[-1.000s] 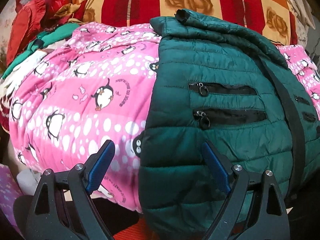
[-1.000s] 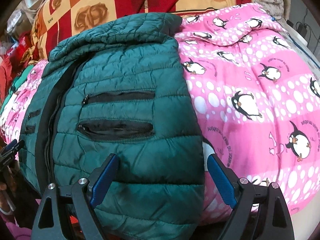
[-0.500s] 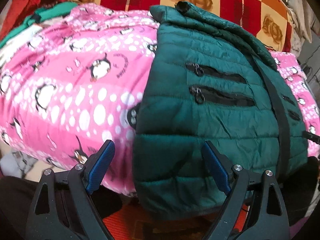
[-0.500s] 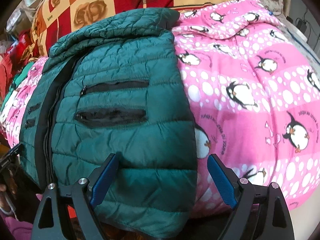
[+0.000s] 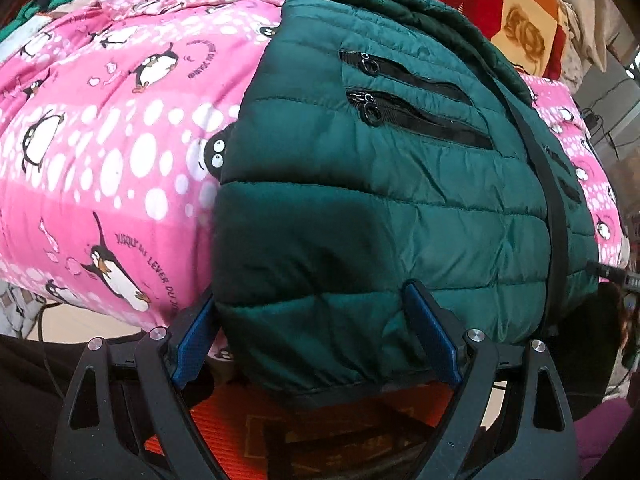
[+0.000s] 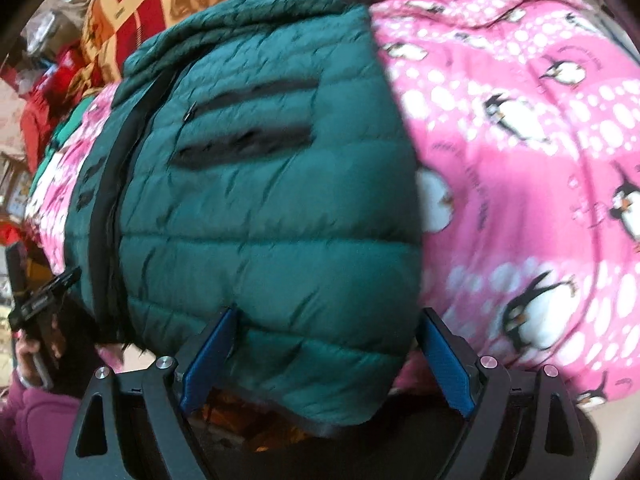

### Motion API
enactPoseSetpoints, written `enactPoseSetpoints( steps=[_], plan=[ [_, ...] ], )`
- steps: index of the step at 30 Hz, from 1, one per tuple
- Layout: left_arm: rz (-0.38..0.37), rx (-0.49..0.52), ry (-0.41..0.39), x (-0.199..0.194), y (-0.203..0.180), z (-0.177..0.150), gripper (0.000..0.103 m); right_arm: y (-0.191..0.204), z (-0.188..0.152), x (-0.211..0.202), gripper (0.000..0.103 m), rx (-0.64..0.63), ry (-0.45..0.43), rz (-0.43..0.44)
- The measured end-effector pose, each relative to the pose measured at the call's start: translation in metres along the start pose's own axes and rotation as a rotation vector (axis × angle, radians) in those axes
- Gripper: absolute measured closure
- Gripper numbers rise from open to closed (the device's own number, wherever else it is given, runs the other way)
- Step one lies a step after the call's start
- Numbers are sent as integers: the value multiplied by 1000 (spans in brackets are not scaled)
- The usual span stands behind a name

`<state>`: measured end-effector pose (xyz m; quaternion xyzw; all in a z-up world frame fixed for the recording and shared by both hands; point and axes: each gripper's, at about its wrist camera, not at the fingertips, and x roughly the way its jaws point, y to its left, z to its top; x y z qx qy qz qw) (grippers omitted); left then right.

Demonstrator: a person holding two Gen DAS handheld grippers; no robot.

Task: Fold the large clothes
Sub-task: 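Grasp the jacket hem with both grippers and lift it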

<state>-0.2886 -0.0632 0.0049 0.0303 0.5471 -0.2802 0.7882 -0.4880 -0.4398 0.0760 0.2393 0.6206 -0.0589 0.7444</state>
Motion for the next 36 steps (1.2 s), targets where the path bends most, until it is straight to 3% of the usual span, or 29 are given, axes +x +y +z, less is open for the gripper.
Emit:
enactPoseSetpoints(
  steps=[2, 3, 4, 5, 7, 8, 11, 15, 21, 29, 36],
  plan=[
    [-30, -10, 10, -1, 1, 1, 16, 6, -3, 4, 15, -16, 20, 28],
    [-47, -21, 9, -3, 3, 2, 22, 9, -5, 4, 24, -34, 17, 26],
    [-58, -31, 4, -6, 4, 3, 41, 14, -5, 3, 43, -66, 9, 22],
    [-64, -39, 0, -8, 5, 4, 56, 18, -5, 0, 51, -93, -7, 13],
    [-76, -57, -8, -15, 8, 8, 73, 19, -3, -6, 76, -102, -28, 21],
    [-85, -64, -16, -20, 9, 11, 81, 19, 0, -11, 80, -107, -40, 35],
    [-104, -57, -57, -38, 5, 19, 91, 24, 9, -30, 87, -134, -92, 85],
    [-66, 48, -186, -74, -18, 40, 92, 30, 29, -64, 87, -145, -212, 166],
    [-58, 78, -331, -109, -36, 93, 92, 34, 71, -94, 87, -111, -369, 170],
    [-30, 26, -441, -112, -35, 175, 92, 32, 153, -103, 87, -63, -520, 118],
    [41, 2, -478, -90, -43, 244, 92, 38, 232, -93, 88, -62, -582, 38]
  ],
)
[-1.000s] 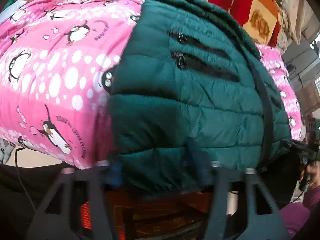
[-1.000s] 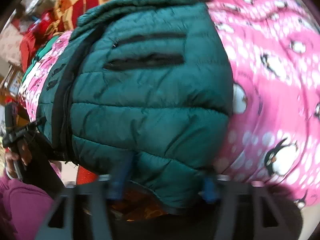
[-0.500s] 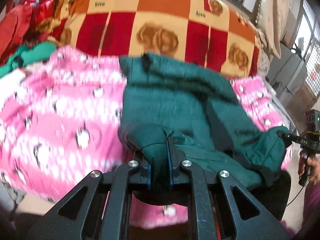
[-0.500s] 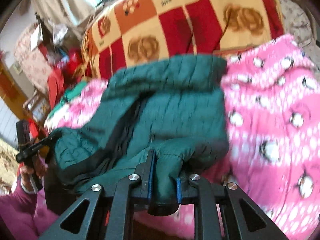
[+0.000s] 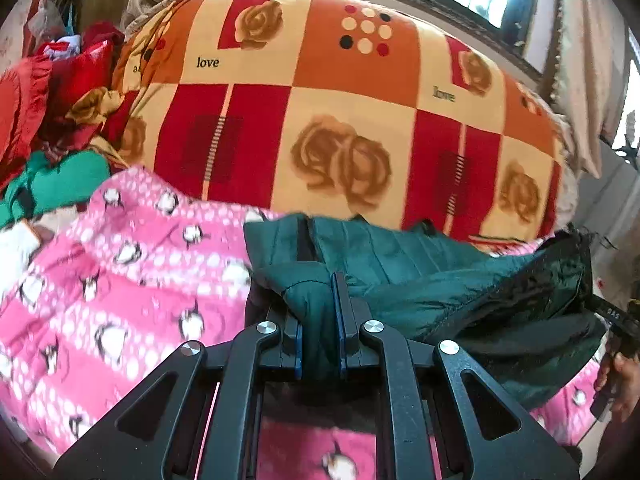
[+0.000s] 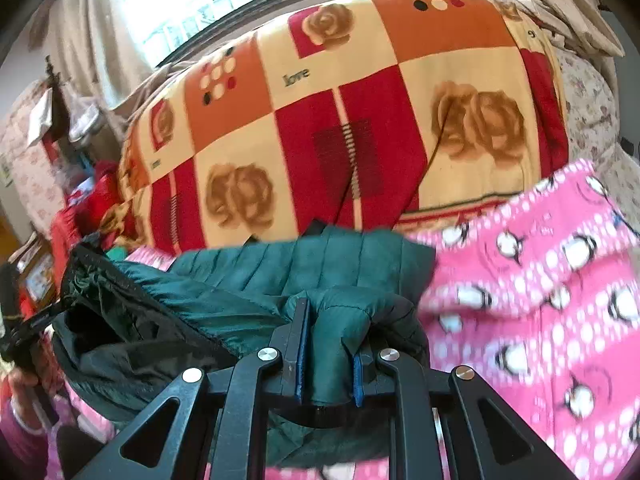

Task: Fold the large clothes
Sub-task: 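Grasp the jacket hem with both grippers and lift it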

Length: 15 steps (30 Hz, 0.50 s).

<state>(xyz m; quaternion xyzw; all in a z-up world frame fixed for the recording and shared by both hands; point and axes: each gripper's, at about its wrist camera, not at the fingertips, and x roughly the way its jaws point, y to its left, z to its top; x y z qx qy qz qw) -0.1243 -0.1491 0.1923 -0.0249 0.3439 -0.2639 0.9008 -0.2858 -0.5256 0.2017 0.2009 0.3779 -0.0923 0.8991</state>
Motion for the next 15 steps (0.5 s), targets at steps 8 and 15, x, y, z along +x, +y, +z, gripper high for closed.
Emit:
enactPoseSetpoints(
  steps=[8, 15],
  plan=[
    [105, -33, 11, 79, 3, 40, 92, -13, 47, 79, 87, 19, 9, -89],
    [188, -26, 66, 141, 6, 40, 92, -25, 56, 144, 88, 44, 59, -135]
  ],
)
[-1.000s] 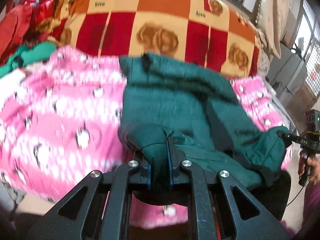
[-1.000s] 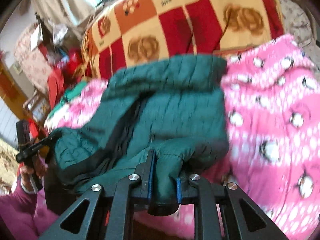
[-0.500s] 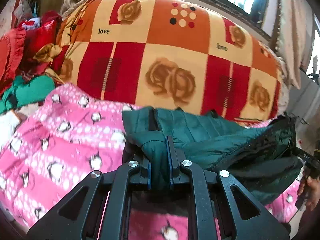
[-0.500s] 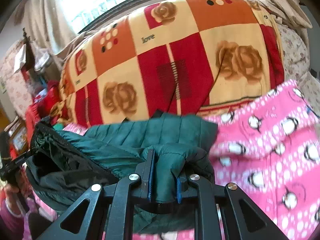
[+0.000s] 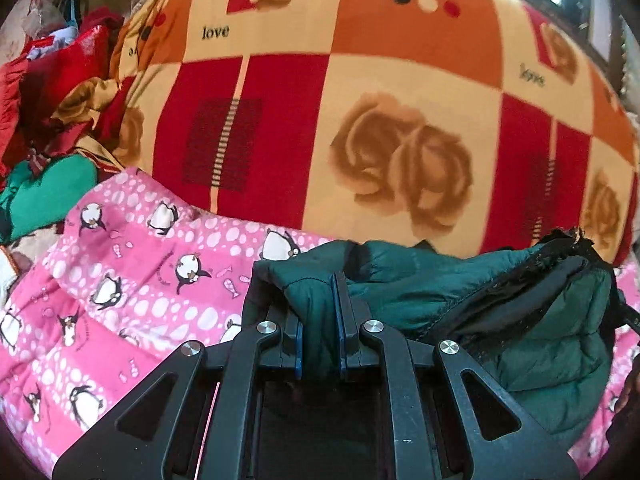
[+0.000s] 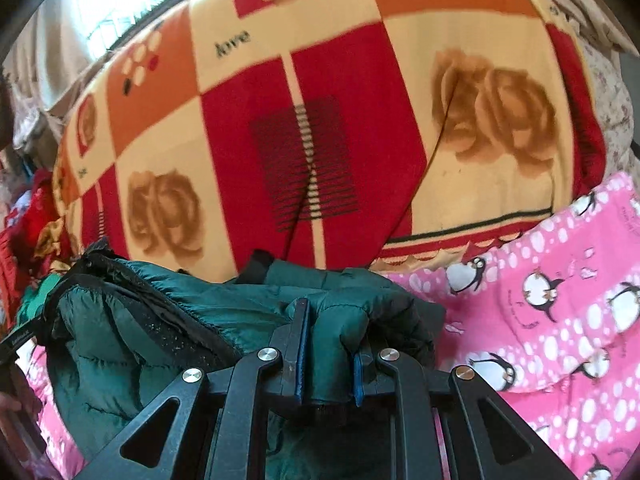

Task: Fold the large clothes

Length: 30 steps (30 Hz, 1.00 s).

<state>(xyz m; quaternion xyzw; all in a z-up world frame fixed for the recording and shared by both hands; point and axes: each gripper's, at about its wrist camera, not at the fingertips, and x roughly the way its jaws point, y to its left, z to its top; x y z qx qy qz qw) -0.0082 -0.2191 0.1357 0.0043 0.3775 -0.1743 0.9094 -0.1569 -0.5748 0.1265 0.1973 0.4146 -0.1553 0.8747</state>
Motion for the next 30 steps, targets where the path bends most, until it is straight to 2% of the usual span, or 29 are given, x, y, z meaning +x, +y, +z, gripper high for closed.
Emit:
enactPoseSetpoints(
  steps=[5, 9, 11, 14, 15, 16, 18, 19, 20, 22, 25, 30],
  plan=[
    [40, 0, 37, 35, -5, -3, 90, -8, -6, 43, 88, 46, 27, -35],
    [62, 24, 38, 50, -10, -9, 88, -10, -15, 63, 82, 62, 23, -39],
    [62, 42, 35, 50, -12, -11, 87, -12, -14, 62, 80, 68, 20, -25],
    [19, 30, 46, 44, -7, -6, 84, -19, -7, 42, 69, 118, 1, 30],
    [-9, 8, 49, 38, -3, -3, 82, -19, -5, 32, 59, 122, -17, 43],
    [-35, -14, 46, 32, 1, -1, 78, -18, -2, 22, 40, 119, -37, 57],
    [-85, -47, 28, 20, 5, 4, 66, -12, 1, 3, 19, 106, -80, 79],
    [-99, -52, 14, 14, 5, 4, 53, -7, 2, -10, 19, 93, -113, 89],
    [-99, -55, -14, 6, 5, 5, 35, 0, 3, -20, 19, 79, -132, 97],
    [-81, -52, -86, -10, 3, 4, 22, 15, 3, -30, 19, 47, -136, 136],
    [-92, -38, -133, -25, -3, 3, 21, 49, 0, -18, 19, -34, -62, 180],
    [-39, 28, -60, -7, -16, -6, 21, 113, -12, 33, 19, -209, 47, 172]
  ],
)
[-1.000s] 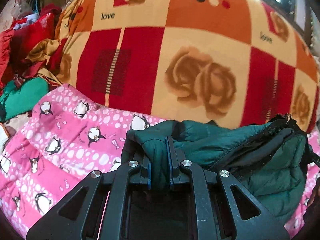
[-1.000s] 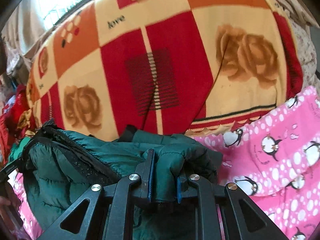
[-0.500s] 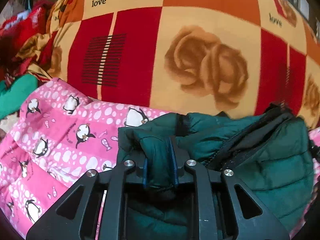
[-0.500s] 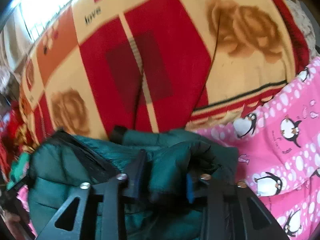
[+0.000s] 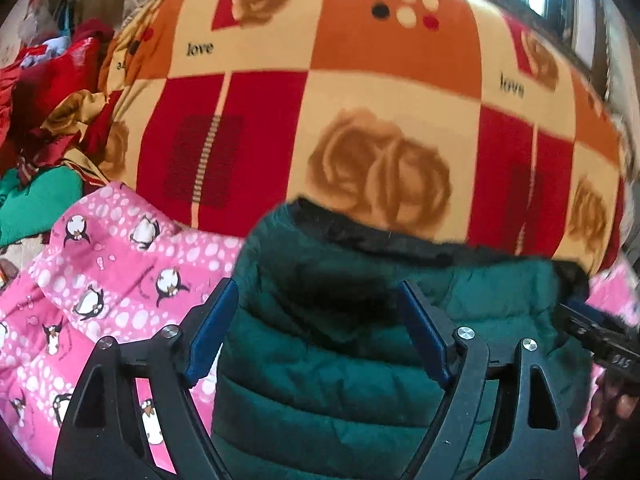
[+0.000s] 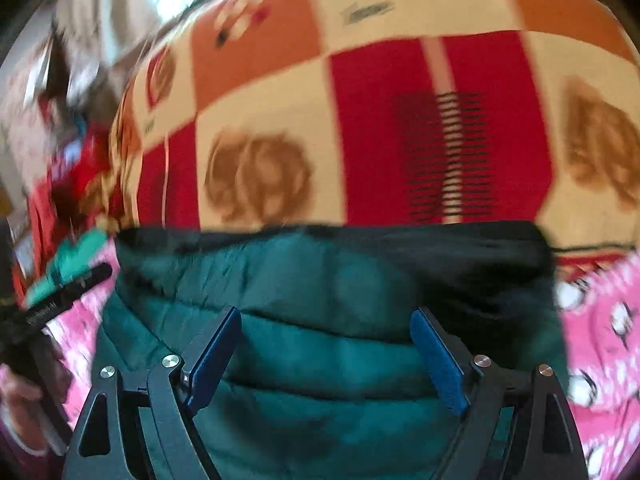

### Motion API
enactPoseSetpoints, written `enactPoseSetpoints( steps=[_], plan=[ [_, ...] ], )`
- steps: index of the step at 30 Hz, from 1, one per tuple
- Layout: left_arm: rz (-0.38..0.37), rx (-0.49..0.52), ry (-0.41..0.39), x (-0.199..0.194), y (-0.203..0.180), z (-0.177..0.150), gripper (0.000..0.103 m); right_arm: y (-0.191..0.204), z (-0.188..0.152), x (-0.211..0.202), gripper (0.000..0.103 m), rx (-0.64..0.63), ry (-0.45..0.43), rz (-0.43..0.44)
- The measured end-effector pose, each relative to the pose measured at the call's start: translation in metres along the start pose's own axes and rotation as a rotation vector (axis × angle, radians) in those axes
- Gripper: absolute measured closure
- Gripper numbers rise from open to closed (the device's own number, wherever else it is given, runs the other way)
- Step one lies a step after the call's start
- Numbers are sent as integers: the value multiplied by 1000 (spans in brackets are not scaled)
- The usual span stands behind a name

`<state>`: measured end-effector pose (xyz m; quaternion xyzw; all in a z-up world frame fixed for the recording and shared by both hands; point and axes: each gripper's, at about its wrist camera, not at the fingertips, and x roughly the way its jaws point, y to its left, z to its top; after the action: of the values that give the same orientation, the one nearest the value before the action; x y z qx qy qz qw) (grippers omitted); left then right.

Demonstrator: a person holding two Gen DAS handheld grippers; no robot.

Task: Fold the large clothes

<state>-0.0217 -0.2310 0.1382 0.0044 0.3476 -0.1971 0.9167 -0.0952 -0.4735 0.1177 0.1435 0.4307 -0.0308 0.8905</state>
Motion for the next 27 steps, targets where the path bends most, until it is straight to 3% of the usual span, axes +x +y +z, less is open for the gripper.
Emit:
enactPoseSetpoints(
  steps=[4, 13, 17, 20, 23, 27],
  plan=[
    [76, 62, 77, 30, -6, -15, 21, 17, -1, 52, 18, -56, 69, -99],
    [101, 61, 92, 56, -5, -23, 20, 0, -1, 100, 14, 4, 125, -122],
    [96, 58, 99, 59, -4, -23, 19, -1, 7, 82, 15, 26, 122, -80],
    [95, 58, 99, 60, -4, -23, 19, -12, 11, 47, 15, 54, 65, -58],
    [95, 54, 93, 60, -4, -23, 19, -31, 12, 18, 15, 65, 6, -93],
    [100, 53, 76, 61, -5, -25, 19, -58, 6, 18, 15, 61, 26, -206]
  ],
)
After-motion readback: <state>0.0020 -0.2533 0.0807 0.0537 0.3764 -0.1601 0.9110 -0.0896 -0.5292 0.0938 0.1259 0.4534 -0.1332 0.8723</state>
